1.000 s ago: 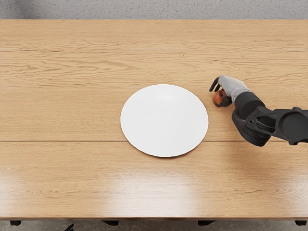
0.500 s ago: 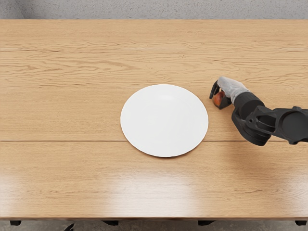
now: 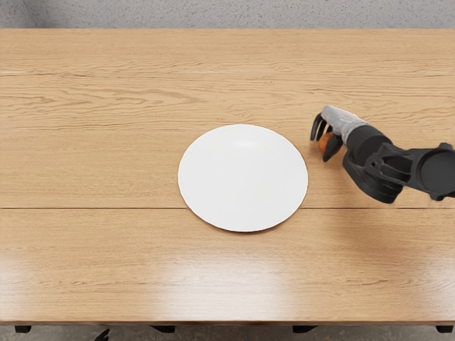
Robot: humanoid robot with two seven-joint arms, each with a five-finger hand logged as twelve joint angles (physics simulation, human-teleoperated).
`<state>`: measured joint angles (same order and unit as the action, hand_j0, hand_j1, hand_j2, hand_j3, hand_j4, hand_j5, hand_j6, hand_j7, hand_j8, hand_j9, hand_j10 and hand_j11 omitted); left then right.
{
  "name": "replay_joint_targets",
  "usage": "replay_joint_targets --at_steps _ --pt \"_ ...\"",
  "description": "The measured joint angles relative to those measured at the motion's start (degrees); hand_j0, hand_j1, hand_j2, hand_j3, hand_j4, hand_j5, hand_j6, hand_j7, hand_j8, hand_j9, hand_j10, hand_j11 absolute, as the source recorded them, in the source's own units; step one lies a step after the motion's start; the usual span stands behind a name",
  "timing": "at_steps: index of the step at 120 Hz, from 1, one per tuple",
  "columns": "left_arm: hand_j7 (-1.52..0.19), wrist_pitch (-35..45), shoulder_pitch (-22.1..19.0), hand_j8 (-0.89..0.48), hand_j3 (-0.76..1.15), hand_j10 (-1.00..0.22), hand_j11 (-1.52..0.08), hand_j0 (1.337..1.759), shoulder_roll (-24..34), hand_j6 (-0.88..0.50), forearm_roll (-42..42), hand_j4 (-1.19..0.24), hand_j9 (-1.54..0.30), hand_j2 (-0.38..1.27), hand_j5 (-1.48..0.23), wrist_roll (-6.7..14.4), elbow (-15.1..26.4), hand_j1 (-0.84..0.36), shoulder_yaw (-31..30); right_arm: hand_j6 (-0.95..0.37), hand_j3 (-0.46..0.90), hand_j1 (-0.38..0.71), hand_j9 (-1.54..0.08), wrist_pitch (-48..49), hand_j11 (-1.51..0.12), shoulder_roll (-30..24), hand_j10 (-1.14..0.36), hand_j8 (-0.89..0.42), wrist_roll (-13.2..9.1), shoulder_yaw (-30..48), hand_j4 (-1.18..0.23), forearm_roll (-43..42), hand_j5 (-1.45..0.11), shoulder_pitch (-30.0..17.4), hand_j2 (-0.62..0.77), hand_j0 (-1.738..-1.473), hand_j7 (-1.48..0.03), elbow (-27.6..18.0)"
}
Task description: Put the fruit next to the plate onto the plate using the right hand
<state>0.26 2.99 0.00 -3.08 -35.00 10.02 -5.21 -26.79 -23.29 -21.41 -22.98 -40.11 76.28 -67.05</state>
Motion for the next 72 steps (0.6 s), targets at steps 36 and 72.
replay_joint_targets --at_steps 36,72 --pt "-0.01 0.0 -0.52 -0.01 0.0 -0.01 -0.01 1.658 0.0 -0.01 0.0 -0.01 -0.01 0.0 -0.01 0.0 0.0 0.34 0.09 -0.6 0.0 0.22 -1.15 0.08 -1.18 1.27 -0.51 -0.45 0.03 3.99 -0.86 0.79 -1.16 2.98 0.26 -1.651 -1.13 -2.82" --pt "-0.01 0.0 -0.55 -0.01 0.0 -0.01 -0.01 1.658 0.0 -0.01 0.0 -0.01 -0.01 0.0 -0.01 0.0 0.0 0.34 0.1 -0.58 0.0 0.24 -1.16 0.11 -1.18 7.43 -0.5 -0.43 0.06 7.56 -0.85 0.91 -1.18 3.38 0.3 -1.652 -1.13 -5.43"
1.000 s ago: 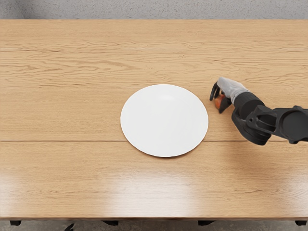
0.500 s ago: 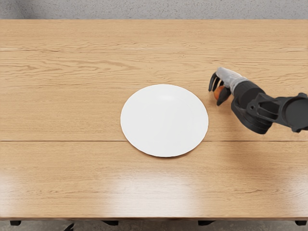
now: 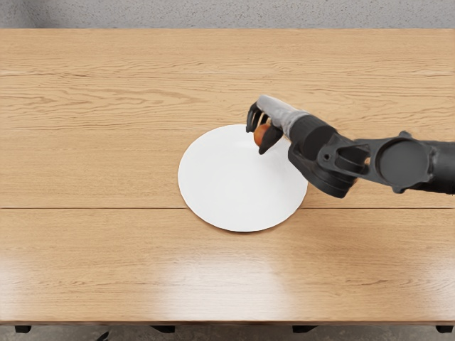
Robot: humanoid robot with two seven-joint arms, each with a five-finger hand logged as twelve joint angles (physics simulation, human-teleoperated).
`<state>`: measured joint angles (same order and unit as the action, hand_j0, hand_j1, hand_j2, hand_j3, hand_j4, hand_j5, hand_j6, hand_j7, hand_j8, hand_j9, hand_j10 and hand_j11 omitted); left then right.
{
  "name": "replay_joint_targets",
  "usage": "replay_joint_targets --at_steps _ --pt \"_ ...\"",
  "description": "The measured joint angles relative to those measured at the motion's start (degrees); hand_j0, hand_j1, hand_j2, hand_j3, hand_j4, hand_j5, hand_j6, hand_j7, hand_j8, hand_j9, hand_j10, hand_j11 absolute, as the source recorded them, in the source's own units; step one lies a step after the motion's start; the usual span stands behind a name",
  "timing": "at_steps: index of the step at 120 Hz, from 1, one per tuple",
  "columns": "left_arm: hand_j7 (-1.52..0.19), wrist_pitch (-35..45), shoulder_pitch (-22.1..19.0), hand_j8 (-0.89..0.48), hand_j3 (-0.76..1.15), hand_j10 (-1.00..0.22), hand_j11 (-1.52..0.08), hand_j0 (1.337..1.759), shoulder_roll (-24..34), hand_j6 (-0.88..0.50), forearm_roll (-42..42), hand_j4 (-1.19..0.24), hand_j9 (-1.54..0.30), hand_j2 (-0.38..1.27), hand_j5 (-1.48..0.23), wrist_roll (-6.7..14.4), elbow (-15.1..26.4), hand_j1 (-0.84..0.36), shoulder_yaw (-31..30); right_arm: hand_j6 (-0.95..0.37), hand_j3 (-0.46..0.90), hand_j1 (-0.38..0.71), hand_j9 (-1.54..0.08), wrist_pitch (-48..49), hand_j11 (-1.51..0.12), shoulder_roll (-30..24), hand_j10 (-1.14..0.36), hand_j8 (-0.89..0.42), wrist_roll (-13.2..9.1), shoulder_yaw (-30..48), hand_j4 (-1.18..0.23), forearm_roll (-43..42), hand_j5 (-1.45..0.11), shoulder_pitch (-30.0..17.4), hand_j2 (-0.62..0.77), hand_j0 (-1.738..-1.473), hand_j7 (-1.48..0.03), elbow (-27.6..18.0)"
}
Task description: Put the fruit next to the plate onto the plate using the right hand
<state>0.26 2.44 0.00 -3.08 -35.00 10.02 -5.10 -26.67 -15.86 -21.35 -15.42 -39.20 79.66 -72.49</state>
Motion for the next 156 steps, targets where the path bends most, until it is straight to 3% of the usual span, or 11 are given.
replay_joint_targets --at_steps 18,38,63,79,101,119,138,142,156 --pt "-0.01 0.0 -0.01 -0.01 0.0 -0.01 -0.01 1.658 0.0 -0.01 0.0 -0.01 -0.01 0.0 -0.01 0.0 0.0 0.34 0.0 -0.57 0.0 0.26 -1.15 0.04 -1.17 4.83 -0.48 -0.4 0.09 0.21 -0.83 -0.05 -1.19 -1.46 0.32 -1.653 -1.12 0.93" --pt "-0.01 0.0 0.02 -0.01 0.0 -0.01 -0.01 1.658 0.0 -0.01 0.0 -0.01 -0.01 0.0 -0.01 0.0 0.0 0.34 0.0 -0.27 0.0 -0.06 -0.54 -0.16 -0.54 5.24 -0.23 -0.2 0.03 1.45 -0.39 -0.69 -0.55 -3.93 0.14 -1.656 -0.52 1.31" --pt "-0.01 0.0 -0.02 -0.01 0.0 -0.01 -0.01 1.658 0.0 -0.01 0.0 -0.01 -0.01 0.0 -0.01 0.0 0.0 0.34 0.01 -0.1 0.0 -0.25 -0.19 0.01 -0.2 -3.41 -0.08 -0.07 0.07 15.15 -0.14 -0.91 -0.2 -13.82 0.05 -1.657 -0.19 -1.76" --pt "-0.01 0.0 -0.07 -0.01 0.0 -0.01 -0.01 1.658 0.0 -0.01 0.0 -0.01 -0.01 0.0 -0.01 0.0 0.0 0.34 0.01 -0.05 0.0 -0.3 -0.1 0.03 -0.1 -10.58 -0.04 -0.04 0.07 27.75 -0.07 -0.94 -0.1 -22.63 0.03 -1.658 -0.1 -5.82" --pt "-0.01 0.0 -0.07 -0.01 0.0 -0.01 -0.01 1.658 0.0 -0.01 -0.01 -0.01 -0.01 0.0 -0.01 0.0 0.0 0.34 0.01 -0.02 0.0 -0.33 -0.04 1.86 -0.04 -19.43 -0.02 -0.02 0.36 46.45 -0.03 -0.44 -0.04 -36.32 0.01 -1.658 -0.04 -7.2" --pt "-0.01 0.0 -0.06 -0.01 0.0 -0.01 -0.01 1.658 0.0 -0.01 -0.01 -0.01 -0.01 0.0 -0.01 0.0 0.0 0.34 0.01 -0.01 0.0 -0.34 -0.02 20.44 -0.02 -22.57 -0.01 -0.01 7.71 59.05 -0.01 -0.24 -0.02 -43.9 0.01 -1.658 -0.02 -7.21" --pt "-0.01 0.0 -0.07 -0.01 0.0 -0.01 -0.01 1.658 0.0 -0.01 0.0 -0.01 -0.01 0.0 -0.01 0.0 0.0 0.34 0.01 -0.01 0.0 -0.35 -0.01 41.49 -0.01 -22.52 0.0 0.0 11.98 73.92 -0.01 -0.05 -0.01 -52.28 0.0 -1.658 -0.01 -5.55" --pt "-0.01 0.0 -0.07 -0.01 0.0 -0.01 -0.01 1.658 0.0 -0.01 0.0 -0.01 -0.01 0.0 -0.01 0.0 0.0 0.34 0.01 0.0 0.0 -0.35 -0.01 45.46 -0.01 -22.36 0.0 0.0 14.44 77.0 -0.01 0.0 -0.01 -54.37 0.0 -1.658 -0.01 -4.84" --pt "-0.01 0.0 -0.05 -0.01 0.0 -0.01 -0.01 1.658 0.0 -0.01 -0.01 -0.01 -0.01 0.0 -0.01 0.0 0.0 0.34 0.01 0.0 0.0 -0.35 0.0 54.82 0.0 -21.77 0.0 0.0 26.12 82.82 0.0 0.17 0.0 -59.23 0.0 -1.658 0.0 -1.19"
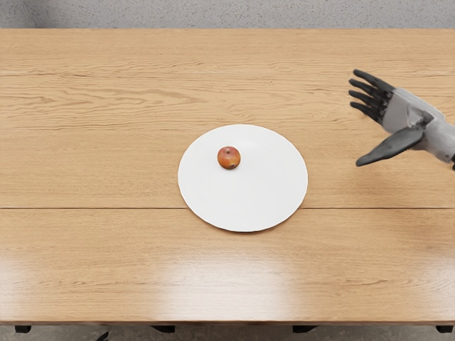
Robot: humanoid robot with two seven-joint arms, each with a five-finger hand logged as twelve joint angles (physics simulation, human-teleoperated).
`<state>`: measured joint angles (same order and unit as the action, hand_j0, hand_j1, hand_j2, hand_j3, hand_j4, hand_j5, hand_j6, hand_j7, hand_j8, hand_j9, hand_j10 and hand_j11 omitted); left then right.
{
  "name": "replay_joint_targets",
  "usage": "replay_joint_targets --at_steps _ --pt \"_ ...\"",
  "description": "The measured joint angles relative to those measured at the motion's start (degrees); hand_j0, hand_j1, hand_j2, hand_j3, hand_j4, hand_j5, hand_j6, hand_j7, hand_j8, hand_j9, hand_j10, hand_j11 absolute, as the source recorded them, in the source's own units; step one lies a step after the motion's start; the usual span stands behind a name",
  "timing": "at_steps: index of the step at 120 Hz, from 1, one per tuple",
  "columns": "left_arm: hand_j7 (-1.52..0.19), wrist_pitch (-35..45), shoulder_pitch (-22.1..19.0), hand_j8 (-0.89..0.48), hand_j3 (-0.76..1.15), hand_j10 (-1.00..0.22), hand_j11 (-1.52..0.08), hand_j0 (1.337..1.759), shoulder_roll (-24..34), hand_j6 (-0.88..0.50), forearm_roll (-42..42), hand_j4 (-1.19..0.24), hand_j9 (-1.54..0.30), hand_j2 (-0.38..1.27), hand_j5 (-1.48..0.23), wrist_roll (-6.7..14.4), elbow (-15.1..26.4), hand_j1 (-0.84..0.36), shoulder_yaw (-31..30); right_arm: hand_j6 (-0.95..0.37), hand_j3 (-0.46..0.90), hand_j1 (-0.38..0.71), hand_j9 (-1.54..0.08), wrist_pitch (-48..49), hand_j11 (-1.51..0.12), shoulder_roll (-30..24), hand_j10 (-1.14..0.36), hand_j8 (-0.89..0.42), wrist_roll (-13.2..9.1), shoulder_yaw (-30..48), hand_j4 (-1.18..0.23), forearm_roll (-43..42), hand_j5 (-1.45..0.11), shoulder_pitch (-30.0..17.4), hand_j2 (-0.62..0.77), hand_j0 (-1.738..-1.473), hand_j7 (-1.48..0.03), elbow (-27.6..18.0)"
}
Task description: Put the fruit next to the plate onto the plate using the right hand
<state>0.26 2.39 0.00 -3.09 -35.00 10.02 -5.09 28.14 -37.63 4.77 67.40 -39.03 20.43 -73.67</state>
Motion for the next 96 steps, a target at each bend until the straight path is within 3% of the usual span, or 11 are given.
replay_joint_targets --at_steps 13,26,60,96 --pt "-0.01 0.0 -0.02 -0.01 0.0 -0.01 -0.01 1.658 0.0 -0.01 0.0 -0.01 -0.01 0.0 -0.01 0.0 0.0 0.34 0.0 0.0 0.0 -0.35 0.0 4.38 0.0 1.71 0.0 0.0 10.21 1.85 0.0 0.05 0.0 -1.87 0.0 -1.658 0.0 3.93" --pt "-0.01 0.0 -0.02 -0.01 0.0 -0.01 -0.01 1.658 0.0 -0.01 0.0 -0.01 -0.01 0.0 -0.01 0.0 0.0 0.34 0.0 0.0 0.0 -0.35 0.0 5.98 0.0 4.24 0.0 0.0 14.73 2.5 0.0 0.07 0.0 -2.32 0.0 -1.658 0.0 7.38" --pt "-0.01 0.0 -0.02 -0.01 0.0 -0.01 -0.01 1.658 0.0 -0.01 0.0 -0.01 -0.01 0.0 -0.01 0.0 0.0 0.34 0.0 0.0 0.0 -0.35 0.0 6.79 0.0 9.67 0.0 0.0 18.33 2.73 0.0 0.08 0.0 -2.75 0.0 -1.658 0.0 13.32" --pt "-0.01 0.17 -0.47 -0.01 0.0 -0.01 -0.01 1.658 0.0 -0.01 0.09 -0.01 -0.01 0.0 -0.01 0.0 0.18 0.34 0.02 0.0 0.0 -0.35 0.0 6.85 0.0 11.58 0.0 0.0 19.09 2.55 0.0 0.08 0.0 -3.18 0.0 -1.658 0.0 16.27"
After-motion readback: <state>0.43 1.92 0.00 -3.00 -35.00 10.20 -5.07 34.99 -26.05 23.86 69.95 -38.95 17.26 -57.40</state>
